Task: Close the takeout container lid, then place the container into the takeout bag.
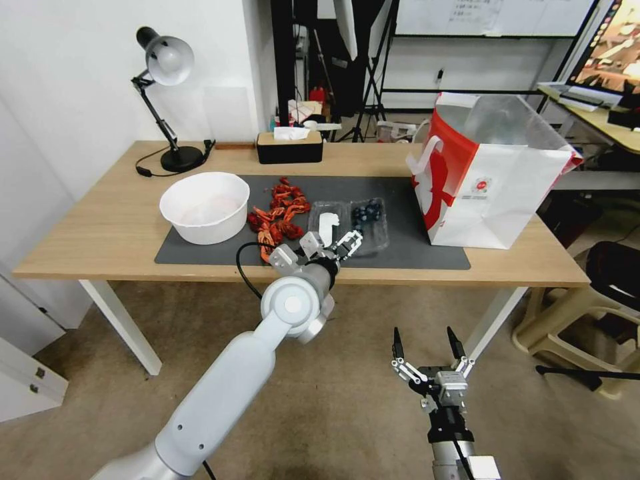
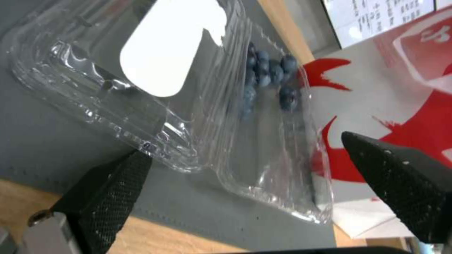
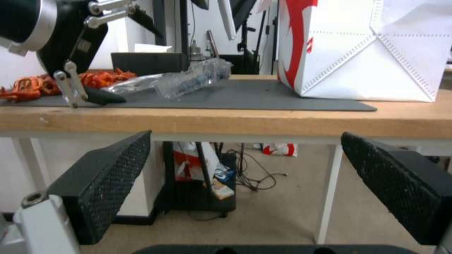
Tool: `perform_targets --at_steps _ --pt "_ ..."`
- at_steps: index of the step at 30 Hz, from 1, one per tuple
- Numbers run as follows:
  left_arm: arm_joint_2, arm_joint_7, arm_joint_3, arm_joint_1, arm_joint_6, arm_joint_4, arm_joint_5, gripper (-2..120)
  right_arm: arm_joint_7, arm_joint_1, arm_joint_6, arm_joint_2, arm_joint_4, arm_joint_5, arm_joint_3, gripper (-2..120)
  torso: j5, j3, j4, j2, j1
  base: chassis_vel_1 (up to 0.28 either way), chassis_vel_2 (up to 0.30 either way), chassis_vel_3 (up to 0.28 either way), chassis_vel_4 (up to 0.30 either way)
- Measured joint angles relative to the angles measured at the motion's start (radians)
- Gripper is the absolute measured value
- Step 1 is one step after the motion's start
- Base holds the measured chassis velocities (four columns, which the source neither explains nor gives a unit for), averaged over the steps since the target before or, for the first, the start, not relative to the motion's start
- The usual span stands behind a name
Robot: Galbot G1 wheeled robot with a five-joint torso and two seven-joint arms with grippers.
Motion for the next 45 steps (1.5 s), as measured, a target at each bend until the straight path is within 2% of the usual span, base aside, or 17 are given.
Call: perform_targets --at_steps 9,11,19,24,27,38,45 --pt "0.011 0.103 -0.007 0.022 -0.056 -0.020 0.012 100 0.000 -0.010 0.017 0.008 -0.011 -0.014 -0.009 100 0.0001 0.000 0.0000 0.000 0.000 0.000 0.000 0.000 0.000" --pt "0.016 0.144 -0.002 0.031 -0.064 -0.024 0.038 100 0.000 -0.014 0.020 0.008 -0.011 -0.016 -0.010 100 0.0001 0.000 0.0000 0.000 0.000 0.000 0.000 0.000 0.000" --pt "0.042 0.230 0.029 0.026 -0.068 -0.028 0.128 100 0.001 -0.016 0.022 0.004 -0.008 -0.017 -0.010 100 0.0000 0.000 0.0000 0.000 0.000 0.000 0.000 0.000 0.000" --pt "0.050 0.250 0.040 0.024 -0.068 -0.028 0.150 100 0.001 -0.016 0.024 0.004 -0.007 -0.017 -0.010 100 0.0000 0.000 0.0000 0.000 0.000 0.000 0.000 0.000 0.000" --pt "0.068 0.304 0.065 0.014 -0.081 -0.019 0.211 100 0.003 -0.015 0.027 0.006 -0.009 -0.018 -0.010 100 0.0001 0.000 0.0000 0.000 0.000 0.000 0.000 0.000 0.000" --pt "0.077 0.362 0.085 -0.028 -0.096 0.006 0.239 100 0.009 -0.017 0.034 0.004 -0.011 -0.017 -0.008 100 0.0000 0.000 -0.0001 0.000 0.000 0.000 0.000 0.000 0.000" --pt "0.105 0.423 0.127 -0.047 -0.105 0.009 0.283 100 0.011 -0.015 0.035 0.005 -0.011 -0.017 -0.011 100 0.0000 0.000 0.0000 0.000 0.000 0.000 0.000 0.000 0.000"
